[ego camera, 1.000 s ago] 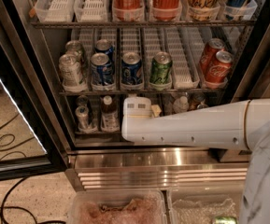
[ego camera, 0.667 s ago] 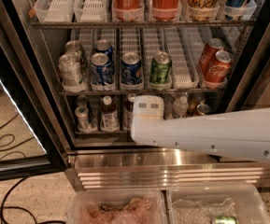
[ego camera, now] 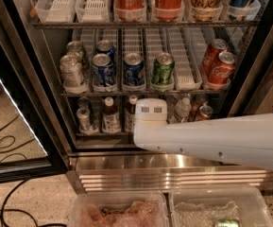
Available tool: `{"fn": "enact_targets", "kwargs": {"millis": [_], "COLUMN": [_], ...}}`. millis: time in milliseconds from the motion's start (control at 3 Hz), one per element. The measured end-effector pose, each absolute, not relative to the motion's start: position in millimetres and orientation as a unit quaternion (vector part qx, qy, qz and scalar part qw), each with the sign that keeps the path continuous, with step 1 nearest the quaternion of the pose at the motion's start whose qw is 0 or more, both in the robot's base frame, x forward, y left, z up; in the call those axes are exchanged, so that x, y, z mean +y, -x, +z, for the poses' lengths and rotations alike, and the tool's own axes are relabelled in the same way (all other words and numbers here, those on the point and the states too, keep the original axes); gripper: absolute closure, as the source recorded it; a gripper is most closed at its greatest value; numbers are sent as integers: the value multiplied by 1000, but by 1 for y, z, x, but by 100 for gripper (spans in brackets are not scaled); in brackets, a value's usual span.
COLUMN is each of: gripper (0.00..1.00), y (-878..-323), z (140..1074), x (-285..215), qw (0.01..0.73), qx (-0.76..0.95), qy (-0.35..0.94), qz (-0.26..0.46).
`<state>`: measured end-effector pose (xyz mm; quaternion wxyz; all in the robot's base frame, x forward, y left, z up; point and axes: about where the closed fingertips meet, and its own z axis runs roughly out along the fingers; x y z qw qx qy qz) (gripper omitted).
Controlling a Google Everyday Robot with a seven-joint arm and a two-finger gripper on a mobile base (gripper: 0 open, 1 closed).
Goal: Pick 7up can from bottom shelf of fridge
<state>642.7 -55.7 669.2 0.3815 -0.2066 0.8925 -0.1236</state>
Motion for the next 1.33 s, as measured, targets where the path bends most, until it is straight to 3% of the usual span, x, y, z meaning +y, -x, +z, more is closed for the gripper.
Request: {"fn": "enact_targets", "kwargs": {"millis": [667,1333], "gripper": [100,100], "y": [-624,-613], "z": [692,699], "x": [-67,-81], "qw": [409,396], "qx": [881,890], "qy": [197,203], "qz": [-135,-102]}}
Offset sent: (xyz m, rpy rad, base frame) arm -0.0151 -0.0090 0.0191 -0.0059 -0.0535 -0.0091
